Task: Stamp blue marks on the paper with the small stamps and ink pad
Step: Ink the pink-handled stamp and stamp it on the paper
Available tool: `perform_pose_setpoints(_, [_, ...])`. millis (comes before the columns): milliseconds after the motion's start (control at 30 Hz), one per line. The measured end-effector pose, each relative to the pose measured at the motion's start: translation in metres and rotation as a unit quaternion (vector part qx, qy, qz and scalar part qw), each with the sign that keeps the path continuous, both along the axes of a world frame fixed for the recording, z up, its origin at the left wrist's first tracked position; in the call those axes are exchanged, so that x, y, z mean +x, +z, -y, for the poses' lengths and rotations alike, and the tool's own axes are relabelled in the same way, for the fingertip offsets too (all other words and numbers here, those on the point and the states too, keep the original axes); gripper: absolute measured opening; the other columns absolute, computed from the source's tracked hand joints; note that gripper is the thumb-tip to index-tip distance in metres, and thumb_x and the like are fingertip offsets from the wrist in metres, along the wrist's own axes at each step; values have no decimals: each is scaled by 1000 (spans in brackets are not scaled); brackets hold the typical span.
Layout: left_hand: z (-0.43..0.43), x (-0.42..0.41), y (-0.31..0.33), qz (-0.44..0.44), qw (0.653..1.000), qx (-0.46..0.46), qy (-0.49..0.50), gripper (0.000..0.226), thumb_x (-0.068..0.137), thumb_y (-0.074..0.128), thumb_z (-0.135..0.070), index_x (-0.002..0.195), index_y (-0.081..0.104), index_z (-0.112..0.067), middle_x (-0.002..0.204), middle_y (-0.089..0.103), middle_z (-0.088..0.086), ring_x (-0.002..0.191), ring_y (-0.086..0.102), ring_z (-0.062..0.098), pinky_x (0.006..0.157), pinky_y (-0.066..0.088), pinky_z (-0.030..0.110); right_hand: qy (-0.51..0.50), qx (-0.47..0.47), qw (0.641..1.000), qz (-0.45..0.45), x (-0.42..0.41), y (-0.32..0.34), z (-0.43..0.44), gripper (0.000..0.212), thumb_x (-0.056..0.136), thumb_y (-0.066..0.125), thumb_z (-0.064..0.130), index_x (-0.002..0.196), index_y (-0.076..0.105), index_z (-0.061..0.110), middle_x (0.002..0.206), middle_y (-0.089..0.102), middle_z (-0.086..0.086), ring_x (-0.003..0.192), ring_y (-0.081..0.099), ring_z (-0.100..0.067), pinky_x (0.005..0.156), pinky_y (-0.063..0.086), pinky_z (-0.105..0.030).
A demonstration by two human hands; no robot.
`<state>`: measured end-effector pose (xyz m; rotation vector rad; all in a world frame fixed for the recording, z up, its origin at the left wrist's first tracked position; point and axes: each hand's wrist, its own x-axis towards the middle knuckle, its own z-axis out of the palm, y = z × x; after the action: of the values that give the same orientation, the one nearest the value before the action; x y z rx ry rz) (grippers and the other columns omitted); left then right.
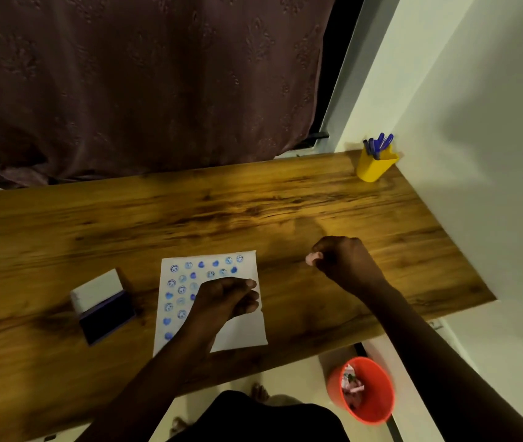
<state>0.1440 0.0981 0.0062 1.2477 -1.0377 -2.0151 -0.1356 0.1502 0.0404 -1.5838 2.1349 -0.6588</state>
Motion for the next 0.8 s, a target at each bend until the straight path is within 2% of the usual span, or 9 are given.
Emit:
perform_pose_setpoints(167, [-2, -5, -8, -11, 1000, 7, 4, 13, 93, 75, -14, 102, 78, -6, 96, 81, 21, 89, 80, 36, 74, 65, 31, 17, 64, 990, -123, -31, -14, 9, 12, 92, 65, 18, 87, 76, 15, 89, 76, -4, 84, 71, -23, 73, 58, -39])
perform_pose_setpoints(367, [-3, -13, -12, -5, 1000, 9, 2, 19, 94, 74, -13, 107, 76, 0, 96, 80, 22, 88, 80, 34, 78, 66, 34, 62, 88, 958, -266, -37, -29, 16, 10, 91, 63, 33, 94, 71, 29, 96, 73, 6, 105, 61, -19, 71, 57, -33])
perform_pose_setpoints(500, [-4, -14, -14, -7, 1000, 6, 9, 20, 94, 74, -13, 110, 75, 0, 97, 80, 23, 90, 79, 35, 81, 66, 37, 60, 89, 950, -294, -38, -34, 18, 9, 89, 63, 34, 90, 71, 30, 89, 73, 8, 101, 61, -17, 64, 49, -28])
perform_pose_setpoints(667, [-4, -16, -16, -4, 1000, 7, 15, 19, 94, 74, -14, 109, 76, -3, 97, 81, 20, 91, 80, 34, 78, 66, 34, 65, 92, 947, -302, -39, -35, 18, 11, 91, 59, 32, 87, 69, 30, 86, 71, 8, 97, 61, -16, 59, 39, -25])
perform_pose_setpoints(800, [-4, -19, -17, -5, 1000, 5, 21, 16, 94, 74, -11, 108, 75, -4, 95, 81, 19, 91, 80, 36, 79, 66, 36, 65, 101, 947, -300, -38, -31, 18, 15, 92, 55, 32, 88, 69, 29, 87, 71, 7, 97, 61, -16, 61, 50, -27])
